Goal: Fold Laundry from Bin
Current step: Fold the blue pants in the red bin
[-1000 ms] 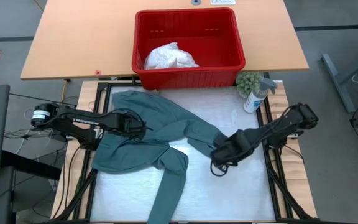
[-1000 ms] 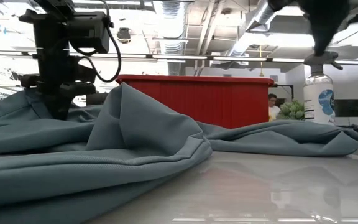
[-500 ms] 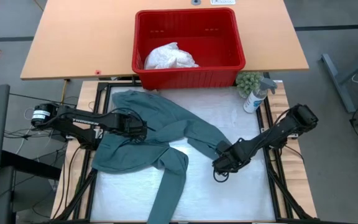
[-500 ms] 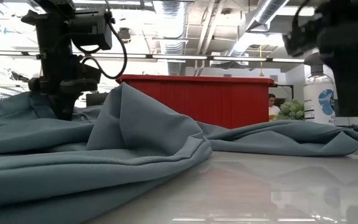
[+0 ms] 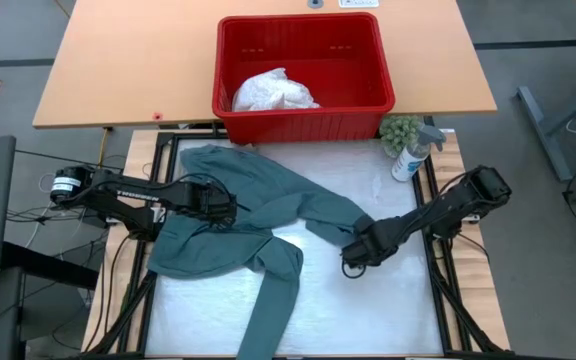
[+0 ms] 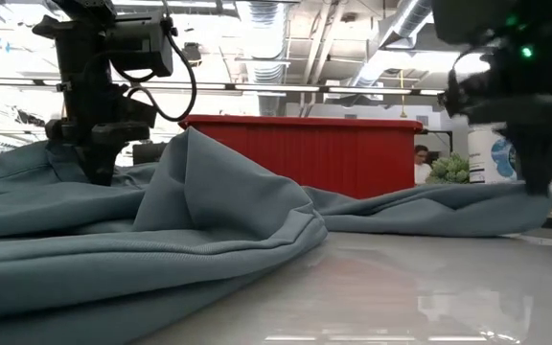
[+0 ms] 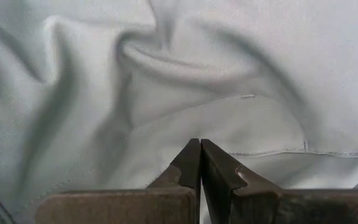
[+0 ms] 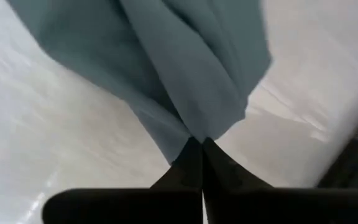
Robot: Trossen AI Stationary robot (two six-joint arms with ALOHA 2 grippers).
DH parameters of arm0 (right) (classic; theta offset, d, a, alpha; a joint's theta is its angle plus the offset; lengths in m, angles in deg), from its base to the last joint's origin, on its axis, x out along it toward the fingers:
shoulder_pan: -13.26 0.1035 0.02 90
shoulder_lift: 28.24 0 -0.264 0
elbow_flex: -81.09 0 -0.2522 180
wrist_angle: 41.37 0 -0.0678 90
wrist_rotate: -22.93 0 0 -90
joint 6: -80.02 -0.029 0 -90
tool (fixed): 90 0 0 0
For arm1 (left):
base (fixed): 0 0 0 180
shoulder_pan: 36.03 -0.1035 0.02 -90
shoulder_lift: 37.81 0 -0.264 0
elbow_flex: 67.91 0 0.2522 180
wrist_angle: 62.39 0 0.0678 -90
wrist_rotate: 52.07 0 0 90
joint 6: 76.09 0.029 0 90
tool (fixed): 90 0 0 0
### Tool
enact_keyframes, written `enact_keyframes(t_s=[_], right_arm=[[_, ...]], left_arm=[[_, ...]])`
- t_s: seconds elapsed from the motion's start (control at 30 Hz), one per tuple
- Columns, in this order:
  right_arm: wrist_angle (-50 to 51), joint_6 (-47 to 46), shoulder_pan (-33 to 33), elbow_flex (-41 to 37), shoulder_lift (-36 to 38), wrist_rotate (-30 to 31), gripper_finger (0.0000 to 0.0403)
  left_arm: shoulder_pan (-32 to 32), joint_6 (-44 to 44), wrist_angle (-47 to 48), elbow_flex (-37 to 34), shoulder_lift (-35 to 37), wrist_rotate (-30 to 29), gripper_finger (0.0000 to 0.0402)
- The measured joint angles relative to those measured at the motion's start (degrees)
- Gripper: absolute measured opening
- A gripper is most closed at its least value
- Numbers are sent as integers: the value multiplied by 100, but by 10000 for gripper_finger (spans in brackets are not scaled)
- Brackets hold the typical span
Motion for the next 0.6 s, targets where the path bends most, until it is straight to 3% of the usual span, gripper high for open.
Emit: enact_keyframes(t_s=[0.2,0.37,0.5,0.6], right_arm=[[1871,-754,-123,1463,2,1023,13],[2033,-219,-482,2447,159,2080,13],[1962,1842,-690,3153,53,3062,13],[1990,2978,-986,3669,-122,3326,13]], left_arm=[[0,-3,-5,1,0,17,0],[0,13,-36,2,0,46,0],[0,36,-70,2,2,109,0],[0,57,-77,2,2,149,0]])
